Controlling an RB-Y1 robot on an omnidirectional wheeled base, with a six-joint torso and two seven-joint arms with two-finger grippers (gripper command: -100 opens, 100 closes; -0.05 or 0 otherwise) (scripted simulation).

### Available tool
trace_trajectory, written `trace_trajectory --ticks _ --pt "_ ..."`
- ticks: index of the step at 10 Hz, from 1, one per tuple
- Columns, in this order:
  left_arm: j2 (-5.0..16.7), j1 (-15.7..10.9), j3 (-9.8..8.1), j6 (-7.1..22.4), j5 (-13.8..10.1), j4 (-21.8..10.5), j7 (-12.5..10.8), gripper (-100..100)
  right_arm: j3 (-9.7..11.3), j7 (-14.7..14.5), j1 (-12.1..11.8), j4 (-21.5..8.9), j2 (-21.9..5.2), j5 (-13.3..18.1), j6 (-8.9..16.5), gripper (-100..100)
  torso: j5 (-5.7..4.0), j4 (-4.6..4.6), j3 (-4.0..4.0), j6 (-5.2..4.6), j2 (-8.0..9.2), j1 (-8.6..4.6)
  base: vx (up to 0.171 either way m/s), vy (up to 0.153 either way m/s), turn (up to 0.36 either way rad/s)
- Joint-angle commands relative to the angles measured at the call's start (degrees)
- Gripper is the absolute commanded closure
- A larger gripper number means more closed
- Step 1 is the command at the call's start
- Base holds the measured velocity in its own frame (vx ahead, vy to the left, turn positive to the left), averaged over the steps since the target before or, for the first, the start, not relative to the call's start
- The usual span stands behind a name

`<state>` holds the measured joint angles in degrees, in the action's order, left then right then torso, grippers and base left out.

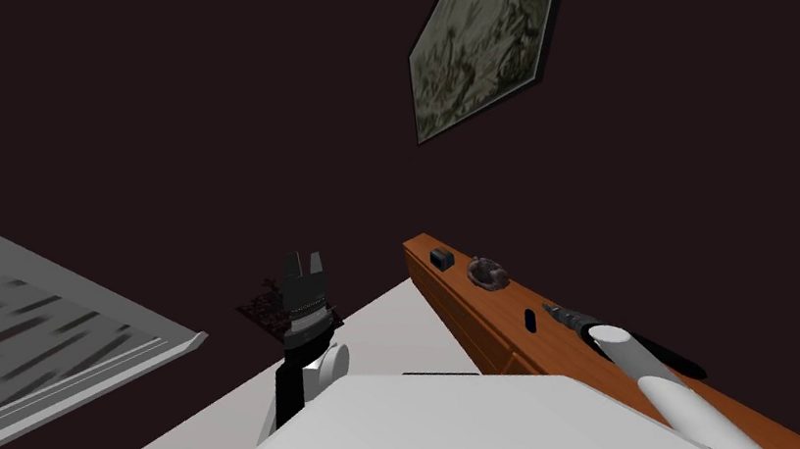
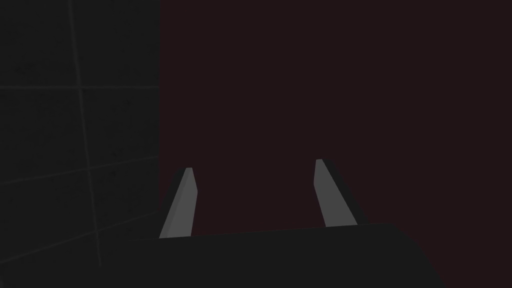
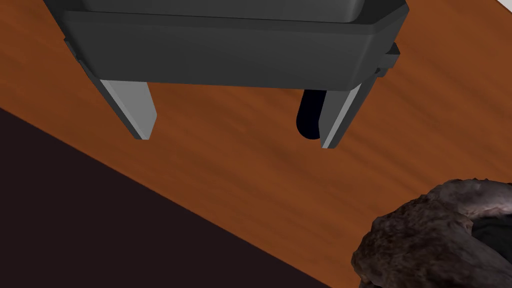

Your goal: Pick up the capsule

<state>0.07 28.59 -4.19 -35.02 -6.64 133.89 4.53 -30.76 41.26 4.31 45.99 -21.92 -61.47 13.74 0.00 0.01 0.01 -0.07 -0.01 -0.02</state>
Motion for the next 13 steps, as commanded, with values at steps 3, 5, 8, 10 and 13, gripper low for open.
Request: trace_trajectory --ticks 3,5,8,10,13 --pt "0.0 0.0 0.0 0.0 0.0 0.0 0.0 0 0.4 -1.5 1.4 -4.4 -1.1 -5.9 0.9 -100 0.01 -0.01 -0.01 0.01 0.01 0.04 0.002 -0.002 0.035" --pt "0.0 0.0 0.0 0.0 0.0 0.0 0.0 0 -0.3 -0.9 2.2 -7.3 -1.5 -7.6 2.6 -100 0.0 0.0 0.01 0.0 -0.02 -0.01 0.011 -0.014 0.074" --pt "0.0 0.0 0.0 0.0 0.0 0.0 0.0 0 -1.0 -0.4 2.9 -10.3 -1.7 -9.2 4.1 -100 0.0 0.0 0.01 0.0 -0.02 0.0 0.01 -0.011 0.046" --pt "0.0 0.0 0.0 0.0 0.0 0.0 0.0 0 -1.6 0.0 3.5 -13.6 -1.9 -10.7 5.6 -100 0.0 0.0 0.02 0.01 -0.03 -0.01 0.012 -0.015 0.064" --pt "0.0 0.0 0.0 0.0 0.0 0.0 0.0 0 -2.1 0.4 4.0 -16.0 -2.1 -12.0 7.0 -100 -0.01 0.0 0.01 0.01 -0.03 -0.02 0.012 -0.016 0.053"
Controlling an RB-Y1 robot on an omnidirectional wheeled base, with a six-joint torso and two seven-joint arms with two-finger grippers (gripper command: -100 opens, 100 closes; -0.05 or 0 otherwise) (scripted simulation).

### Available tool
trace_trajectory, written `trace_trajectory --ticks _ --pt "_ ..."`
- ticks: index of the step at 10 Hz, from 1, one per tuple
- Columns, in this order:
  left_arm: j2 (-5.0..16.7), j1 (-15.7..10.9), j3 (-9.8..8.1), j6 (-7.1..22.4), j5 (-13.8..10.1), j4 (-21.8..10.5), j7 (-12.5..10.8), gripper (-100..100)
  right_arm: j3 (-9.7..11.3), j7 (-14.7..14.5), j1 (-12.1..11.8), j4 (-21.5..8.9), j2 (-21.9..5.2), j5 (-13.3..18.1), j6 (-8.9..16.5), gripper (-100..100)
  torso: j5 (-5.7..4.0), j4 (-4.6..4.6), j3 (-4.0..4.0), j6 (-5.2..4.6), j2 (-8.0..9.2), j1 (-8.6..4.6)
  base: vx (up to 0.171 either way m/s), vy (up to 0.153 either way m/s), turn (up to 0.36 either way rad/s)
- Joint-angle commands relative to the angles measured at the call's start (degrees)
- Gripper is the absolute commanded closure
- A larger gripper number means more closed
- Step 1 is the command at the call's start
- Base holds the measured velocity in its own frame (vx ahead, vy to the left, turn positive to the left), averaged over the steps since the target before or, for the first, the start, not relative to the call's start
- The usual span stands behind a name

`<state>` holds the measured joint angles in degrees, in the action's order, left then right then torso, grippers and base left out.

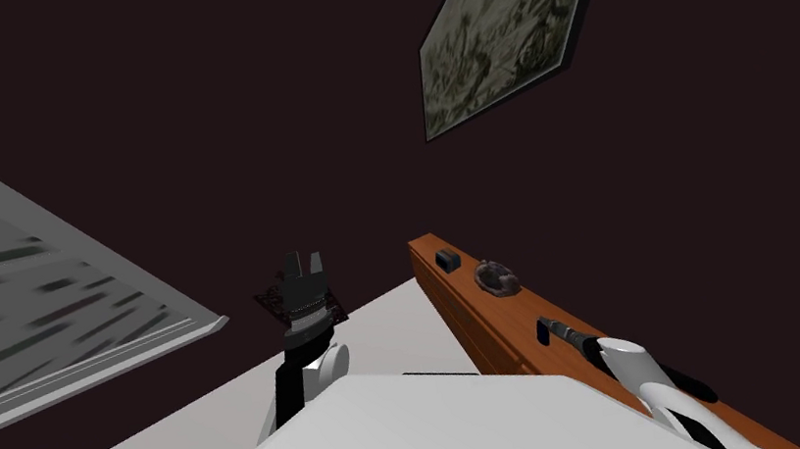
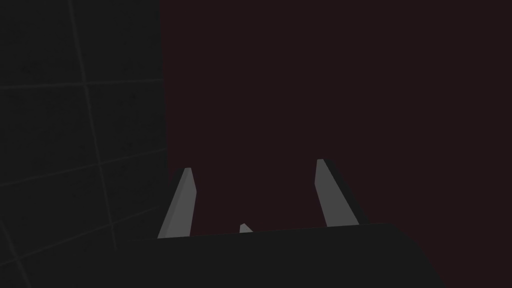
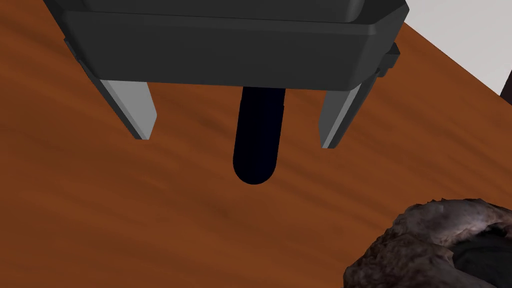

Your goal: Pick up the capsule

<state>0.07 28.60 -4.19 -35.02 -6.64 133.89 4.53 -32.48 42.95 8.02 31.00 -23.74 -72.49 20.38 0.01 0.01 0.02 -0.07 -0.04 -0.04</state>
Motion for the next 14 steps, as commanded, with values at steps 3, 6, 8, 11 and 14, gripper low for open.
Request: trace_trajectory --ticks 3,6,8,11,14 --pt "0.0 0.0 0.0 0.0 0.0 0.0 0.0 0 -1.1 -0.5 1.1 -3.6 -0.4 -2.9 2.6 -100 -0.01 0.01 0.02 0.0 -0.04 -0.05 0.02 -0.025 0.058" --pt "0.0 0.0 0.0 0.0 0.0 0.0 0.0 0 -1.4 -0.4 1.4 -6.6 -0.3 -3.8 3.4 -100 0.0 0.0 0.0 0.0 0.0 0.02 0.008 -0.011 0.02" --pt "0.0 0.0 0.0 0.0 0.0 0.0 0.0 0 -1.8 -0.1 1.5 -9.2 0.0 -4.9 4.8 -100 0.0 0.0 0.0 0.01 -0.01 0.0 0.024 -0.034 0.047" --pt "0.0 0.0 0.0 0.0 0.0 0.0 0.0 0 -0.9 1.8 0.8 -7.3 0.4 -3.7 4.6 0 -0.01 0.0 0.01 -0.01 -0.01 -0.02 0.013 -0.021 0.007" --pt "0.0 0.0 0.0 0.0 0.0 0.0 0.0 0 -2.1 2.6 2.3 -9.4 1.7 -4.4 0.2 -100 -0.06 -0.08 -0.21 -0.01 0.38 -0.3 -0.099 -0.097 0.251"
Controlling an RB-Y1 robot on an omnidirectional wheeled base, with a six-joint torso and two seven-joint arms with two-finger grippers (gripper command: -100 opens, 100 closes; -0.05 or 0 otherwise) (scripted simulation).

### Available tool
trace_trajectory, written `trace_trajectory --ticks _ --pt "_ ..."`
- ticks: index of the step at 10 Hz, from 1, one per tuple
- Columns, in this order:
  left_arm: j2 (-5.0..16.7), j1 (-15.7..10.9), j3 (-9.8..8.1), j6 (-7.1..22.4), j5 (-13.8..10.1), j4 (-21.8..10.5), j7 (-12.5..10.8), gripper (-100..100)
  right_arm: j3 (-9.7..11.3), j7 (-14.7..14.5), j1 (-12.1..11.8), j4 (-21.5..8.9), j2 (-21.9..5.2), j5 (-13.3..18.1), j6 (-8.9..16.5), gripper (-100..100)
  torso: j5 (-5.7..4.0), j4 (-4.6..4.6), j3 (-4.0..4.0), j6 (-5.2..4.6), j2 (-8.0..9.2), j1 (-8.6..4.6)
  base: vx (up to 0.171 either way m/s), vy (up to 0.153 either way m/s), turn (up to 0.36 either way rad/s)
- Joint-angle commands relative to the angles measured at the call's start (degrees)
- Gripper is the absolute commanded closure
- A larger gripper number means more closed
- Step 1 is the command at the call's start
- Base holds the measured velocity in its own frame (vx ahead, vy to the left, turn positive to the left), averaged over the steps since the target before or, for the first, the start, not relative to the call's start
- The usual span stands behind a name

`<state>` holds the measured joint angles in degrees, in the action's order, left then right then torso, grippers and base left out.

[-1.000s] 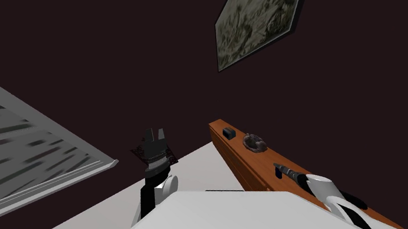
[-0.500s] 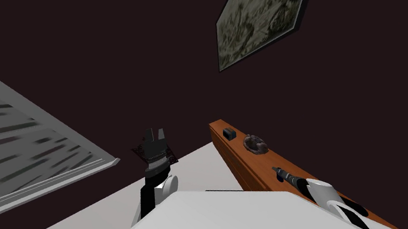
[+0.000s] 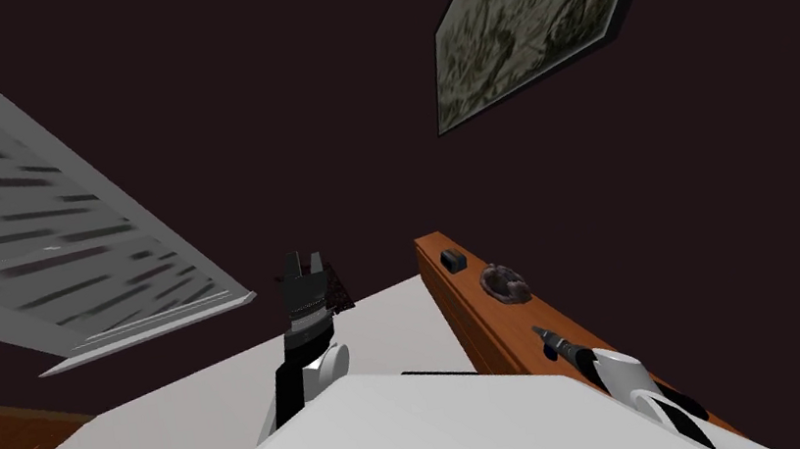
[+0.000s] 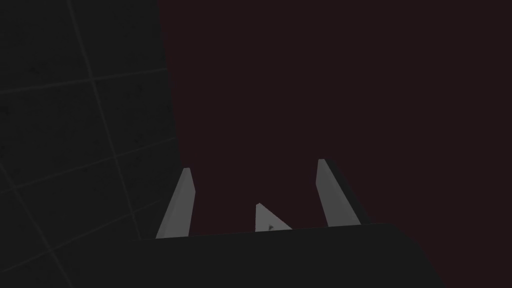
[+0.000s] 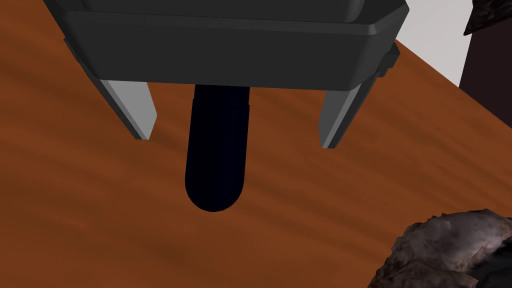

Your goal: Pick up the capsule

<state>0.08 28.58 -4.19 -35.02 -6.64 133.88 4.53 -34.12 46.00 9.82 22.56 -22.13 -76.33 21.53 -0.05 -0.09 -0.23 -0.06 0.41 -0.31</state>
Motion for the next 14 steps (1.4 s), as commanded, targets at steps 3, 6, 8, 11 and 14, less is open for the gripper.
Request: trace_trajectory --ticks 3,6,8,11,14 --pt "0.0 0.0 0.0 0.0 0.0 0.0 0.0 0 -1.8 0.4 2.0 -3.0 1.4 -1.2 -5.3 -100 0.0 -0.01 -0.01 0.01 0.02 -0.05 -0.116 -0.101 0.274" --pt "0.0 0.0 0.0 0.0 0.0 0.0 0.0 0 -3.0 1.3 3.5 -5.0 2.6 -1.8 -9.6 -100 -0.04 0.02 0.02 -0.01 -0.02 -0.06 -0.122 -0.097 0.261" --pt "0.0 0.0 0.0 0.0 0.0 0.0 0.0 0 -3.4 1.4 4.0 -5.7 3.1 -2.0 -11.1 -100 -0.17 0.11 0.07 -0.07 -0.05 -0.24 -0.102 -0.07 0.175" --pt "0.0 0.0 -0.01 0.0 0.0 0.0 0.0 0 -2.3 3.4 3.7 -4.8 3.1 -0.6 -11.0 100 -0.13 0.22 0.33 -0.13 -0.48 -0.02 -0.014 -0.005 0.0" --pt "0.0 0.0 0.0 0.0 0.0 0.0 0.0 0 -2.3 3.5 3.7 -4.8 3.1 -0.6 -11.0 100 -0.12 0.24 0.37 -0.12 -0.55 0.01 0.0 0.0 0.0"
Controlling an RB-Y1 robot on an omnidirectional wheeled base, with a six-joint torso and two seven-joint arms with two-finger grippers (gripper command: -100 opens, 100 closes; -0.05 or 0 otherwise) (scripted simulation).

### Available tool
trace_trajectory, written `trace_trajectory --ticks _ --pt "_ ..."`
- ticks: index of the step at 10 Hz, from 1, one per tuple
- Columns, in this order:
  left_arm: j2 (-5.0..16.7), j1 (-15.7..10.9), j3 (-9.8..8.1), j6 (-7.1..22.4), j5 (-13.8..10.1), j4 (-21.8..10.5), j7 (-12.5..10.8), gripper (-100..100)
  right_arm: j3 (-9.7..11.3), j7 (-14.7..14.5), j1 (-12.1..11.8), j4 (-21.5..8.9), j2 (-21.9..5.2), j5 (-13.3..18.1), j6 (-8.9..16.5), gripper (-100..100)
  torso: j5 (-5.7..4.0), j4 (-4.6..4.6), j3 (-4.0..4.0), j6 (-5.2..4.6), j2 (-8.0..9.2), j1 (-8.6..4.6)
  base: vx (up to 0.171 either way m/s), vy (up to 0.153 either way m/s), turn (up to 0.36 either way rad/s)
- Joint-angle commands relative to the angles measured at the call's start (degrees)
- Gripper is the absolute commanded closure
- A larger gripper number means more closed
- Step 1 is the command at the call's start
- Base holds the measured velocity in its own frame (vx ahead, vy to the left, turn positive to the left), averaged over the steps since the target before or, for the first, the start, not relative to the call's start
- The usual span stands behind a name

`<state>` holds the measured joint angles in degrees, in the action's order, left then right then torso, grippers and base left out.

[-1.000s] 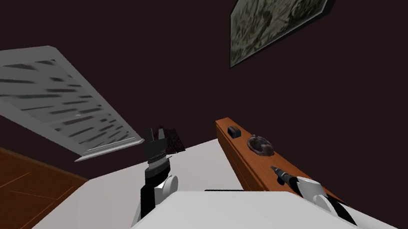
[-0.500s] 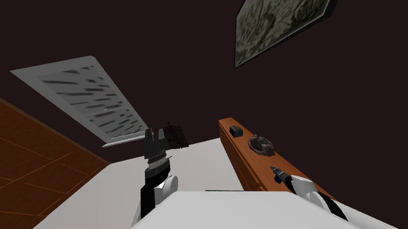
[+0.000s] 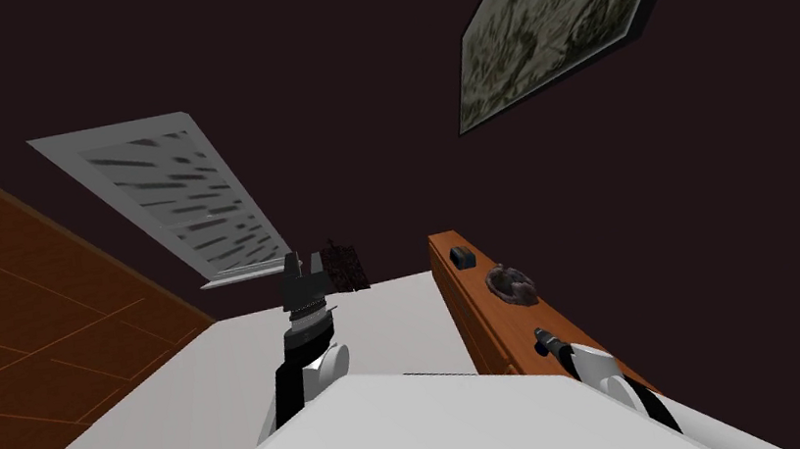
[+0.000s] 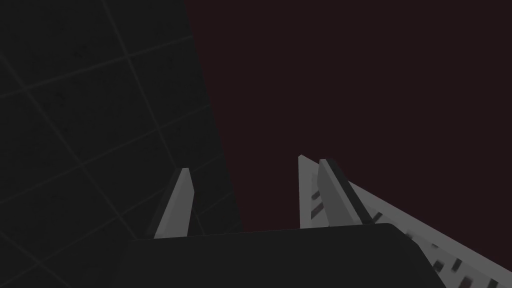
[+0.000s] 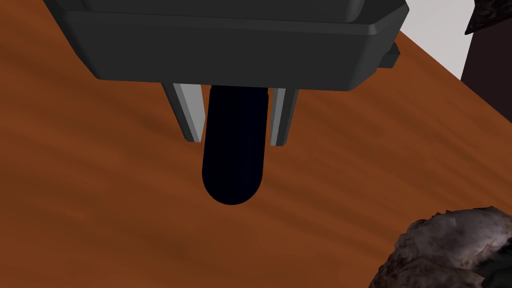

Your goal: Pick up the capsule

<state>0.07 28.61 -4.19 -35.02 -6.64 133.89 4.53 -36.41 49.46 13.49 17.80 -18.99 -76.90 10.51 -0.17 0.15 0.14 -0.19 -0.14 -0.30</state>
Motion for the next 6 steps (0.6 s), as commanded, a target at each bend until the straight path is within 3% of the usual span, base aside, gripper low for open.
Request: trace_trajectory --ticks 1,2,4,5,6 --pt "0.0 0.0 0.0 0.0 0.0 0.0 0.0 0 0.0 0.0 0.0 0.0 0.0 0.0 0.0 0 0.0 0.0 0.0 0.0 0.0 0.0 0.0 0.0 0.0" --pt "0.0 0.0 0.0 0.0 0.0 0.0 0.0 0 -1.1 -1.8 0.4 -1.0 -0.1 -1.5 -0.1 100 0.0 0.0 0.0 0.0 0.0 0.0 0.019 0.016 -0.026" --pt "0.0 0.0 0.0 0.0 0.0 0.0 0.0 0 -0.3 -2.4 -0.6 0.4 -0.9 -1.0 2.8 100 0.04 0.05 0.11 -0.1 -0.2 0.09 0.102 0.05 -0.256" --pt "0.0 0.0 0.0 0.0 0.0 0.0 0.0 0 -0.3 -4.9 -0.6 0.4 -0.9 -2.2 2.8 100 0.05 0.07 0.21 -0.08 -0.39 0.2 0.092 0.072 -0.09" --pt "0.0 0.0 0.0 0.0 0.0 0.0 0.0 0 -0.3 -4.3 -0.6 0.4 -0.9 -1.0 2.8 100 0.02 0.05 0.19 0.03 -0.35 0.25 0.029 0.04 0.03"
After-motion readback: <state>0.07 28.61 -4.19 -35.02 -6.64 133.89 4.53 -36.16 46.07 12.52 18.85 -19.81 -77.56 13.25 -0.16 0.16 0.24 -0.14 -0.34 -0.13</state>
